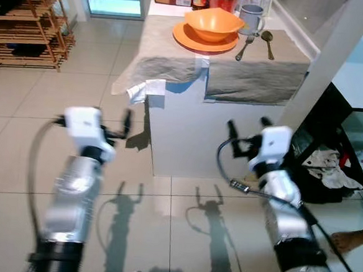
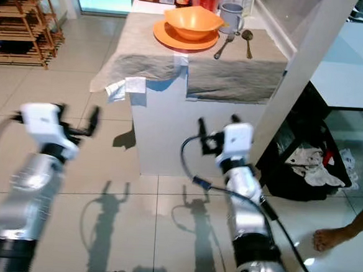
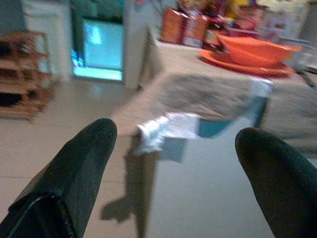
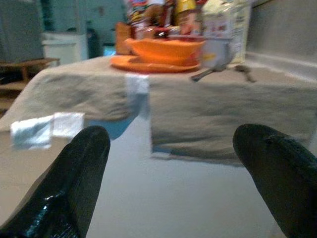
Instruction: Setting the table
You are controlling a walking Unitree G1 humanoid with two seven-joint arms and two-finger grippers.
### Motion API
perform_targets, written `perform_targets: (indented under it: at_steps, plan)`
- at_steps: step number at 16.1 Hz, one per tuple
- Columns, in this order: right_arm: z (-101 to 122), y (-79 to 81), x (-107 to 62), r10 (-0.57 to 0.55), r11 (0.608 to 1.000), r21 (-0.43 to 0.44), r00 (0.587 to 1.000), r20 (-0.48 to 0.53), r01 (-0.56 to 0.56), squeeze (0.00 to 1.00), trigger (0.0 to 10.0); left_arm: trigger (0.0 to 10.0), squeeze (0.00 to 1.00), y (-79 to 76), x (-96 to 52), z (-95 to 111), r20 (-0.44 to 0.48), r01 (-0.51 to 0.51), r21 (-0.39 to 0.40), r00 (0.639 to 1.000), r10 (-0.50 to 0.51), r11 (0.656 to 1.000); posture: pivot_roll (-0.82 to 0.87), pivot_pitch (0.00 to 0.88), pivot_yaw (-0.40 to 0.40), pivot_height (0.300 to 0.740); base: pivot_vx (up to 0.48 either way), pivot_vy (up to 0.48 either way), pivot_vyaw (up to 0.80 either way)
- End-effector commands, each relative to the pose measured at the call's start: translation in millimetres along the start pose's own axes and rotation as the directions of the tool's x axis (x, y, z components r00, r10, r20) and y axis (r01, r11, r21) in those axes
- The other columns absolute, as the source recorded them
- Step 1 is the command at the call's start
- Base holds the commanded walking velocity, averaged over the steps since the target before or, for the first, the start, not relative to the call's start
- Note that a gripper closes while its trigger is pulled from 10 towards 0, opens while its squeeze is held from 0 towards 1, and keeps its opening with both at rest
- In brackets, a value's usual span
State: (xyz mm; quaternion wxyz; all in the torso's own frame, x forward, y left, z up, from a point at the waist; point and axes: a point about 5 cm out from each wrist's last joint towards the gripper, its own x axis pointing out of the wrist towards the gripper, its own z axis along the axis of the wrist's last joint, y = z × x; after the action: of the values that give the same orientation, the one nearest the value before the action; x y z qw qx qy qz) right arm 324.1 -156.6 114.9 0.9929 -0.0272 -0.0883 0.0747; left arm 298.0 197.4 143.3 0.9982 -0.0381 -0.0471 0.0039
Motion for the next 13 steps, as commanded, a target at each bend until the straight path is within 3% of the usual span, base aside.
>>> perform_targets:
  at_steps: [1, 4, 6, 7, 9, 11, 13]
  plan:
    - [6.8, -13.8, -0.4, -0.042, 0.999, 0.004, 0.999, 0.018, 0.042, 0.0, 10.0, 10.0, 0.0, 8.2, 0.3, 1.8, 0.007, -0.021, -0.002, 1.0, 0.021, 1.0, -0.02, 0.0, 0.018, 0.74, 0.0, 0.0, 0.0]
    - [0.2, -19.8, -20.4, -0.034, 0.999, -0.025, 0.999, -0.005, 0.034, 0.0, 10.0, 10.0, 0.0, 16.0, -15.6, -9.0, -0.028, -0.022, -0.003, 0.999, 0.022, 1.0, -0.03, 0.0, 0.021, 0.74, 0.0, 0.0, 0.0]
    - [-7.0, -15.2, -32.8, -0.029, 0.999, -0.021, 0.999, -0.032, 0.029, 0.0, 10.0, 10.0, 0.0, 9.4, -25.2, -19.2, -0.066, -0.002, -0.019, 0.998, 0.001, 1.0, -0.04, 0.0, 0.029, 0.74, 0.0, 0.0, 0.0]
    - [-9.0, -10.2, -34.6, -0.021, 1.0, -0.013, 0.999, -0.039, 0.021, 0.0, 10.0, 10.0, 0.0, 2.4, -24.4, -22.4, -0.086, 0.003, -0.051, 0.996, -0.007, 0.999, -0.05, 0.0, 0.031, 0.74, 0.0, 0.0, 0.0]
    - [-10.5, -7.6, -31.9, -0.032, 0.999, 0.013, 0.997, -0.064, 0.033, 0.0, 10.0, 10.0, 0.0, -5.0, -17.8, -16.8, -0.065, 0.036, -0.039, 0.997, -0.038, 0.999, -0.05, 0.0, 0.033, 0.74, 0.0, 0.0, 0.0]
    - [-23.8, -11.1, -31.5, -0.061, 0.993, 0.089, 0.985, -0.163, 0.076, 0.0, 10.0, 10.0, 0.0, -2.0, -14.9, -17.9, -0.082, 0.029, -0.05, 0.996, -0.033, 0.998, -0.04, 0.0, 0.035, 0.74, 0.0, 0.0, 0.0]
    - [-25.3, -11.3, -26.3, -0.06, 0.994, 0.075, 0.981, -0.185, 0.075, 0.0, 10.0, 10.0, 0.0, -1.1, -11.9, -20.1, -0.107, 0.028, -0.044, 0.994, -0.032, 0.999, -0.04, 0.0, 0.035, 0.74, 0.0, 0.0, 0.0]
